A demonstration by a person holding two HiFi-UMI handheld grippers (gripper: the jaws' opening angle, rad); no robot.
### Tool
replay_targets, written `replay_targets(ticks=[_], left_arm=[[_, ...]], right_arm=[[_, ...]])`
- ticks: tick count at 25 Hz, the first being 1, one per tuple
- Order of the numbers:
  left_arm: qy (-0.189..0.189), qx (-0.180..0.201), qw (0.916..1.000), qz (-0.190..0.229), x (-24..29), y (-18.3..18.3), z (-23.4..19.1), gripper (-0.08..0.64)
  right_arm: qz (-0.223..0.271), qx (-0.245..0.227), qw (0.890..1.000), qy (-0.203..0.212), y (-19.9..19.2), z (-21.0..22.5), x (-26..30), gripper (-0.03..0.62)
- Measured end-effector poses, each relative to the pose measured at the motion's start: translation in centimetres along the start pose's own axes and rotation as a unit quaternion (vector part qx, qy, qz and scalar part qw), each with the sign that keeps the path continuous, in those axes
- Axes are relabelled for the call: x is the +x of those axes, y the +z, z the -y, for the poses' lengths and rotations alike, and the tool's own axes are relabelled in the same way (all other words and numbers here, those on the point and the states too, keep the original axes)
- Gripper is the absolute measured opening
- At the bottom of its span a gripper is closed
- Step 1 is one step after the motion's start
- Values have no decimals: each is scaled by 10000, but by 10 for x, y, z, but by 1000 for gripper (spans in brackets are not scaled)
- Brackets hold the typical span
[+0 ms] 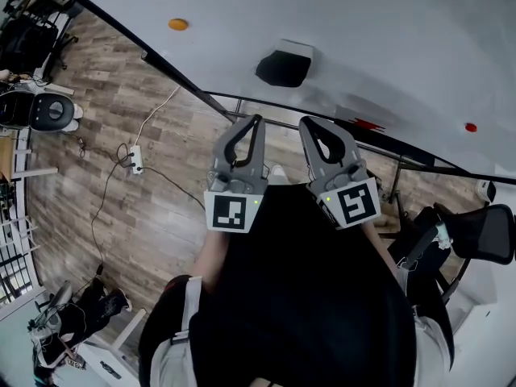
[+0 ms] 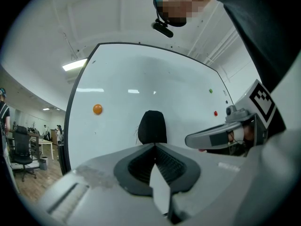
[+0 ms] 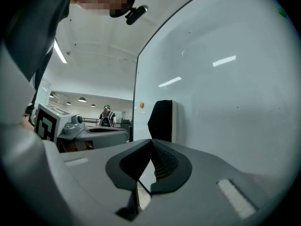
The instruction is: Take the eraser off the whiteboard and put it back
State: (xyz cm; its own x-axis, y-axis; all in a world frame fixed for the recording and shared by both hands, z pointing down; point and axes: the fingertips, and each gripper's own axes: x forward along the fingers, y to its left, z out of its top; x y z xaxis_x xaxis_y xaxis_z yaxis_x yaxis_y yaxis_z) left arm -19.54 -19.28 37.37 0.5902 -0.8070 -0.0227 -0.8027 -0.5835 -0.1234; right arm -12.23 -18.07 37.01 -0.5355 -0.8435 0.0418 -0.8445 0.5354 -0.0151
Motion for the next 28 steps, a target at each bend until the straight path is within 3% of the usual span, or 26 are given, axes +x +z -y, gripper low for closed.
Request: replay_targets(ticks=[15,28], left_arm=[[-150,95,9998,-6,8,-2,9,3],[-39,80,9999,-127,7,-5,11,2]], right_arm=[[-87,23,9999,-57,-5,8,0,0],[-82,-1,10000,19,-3,10,-1,0]])
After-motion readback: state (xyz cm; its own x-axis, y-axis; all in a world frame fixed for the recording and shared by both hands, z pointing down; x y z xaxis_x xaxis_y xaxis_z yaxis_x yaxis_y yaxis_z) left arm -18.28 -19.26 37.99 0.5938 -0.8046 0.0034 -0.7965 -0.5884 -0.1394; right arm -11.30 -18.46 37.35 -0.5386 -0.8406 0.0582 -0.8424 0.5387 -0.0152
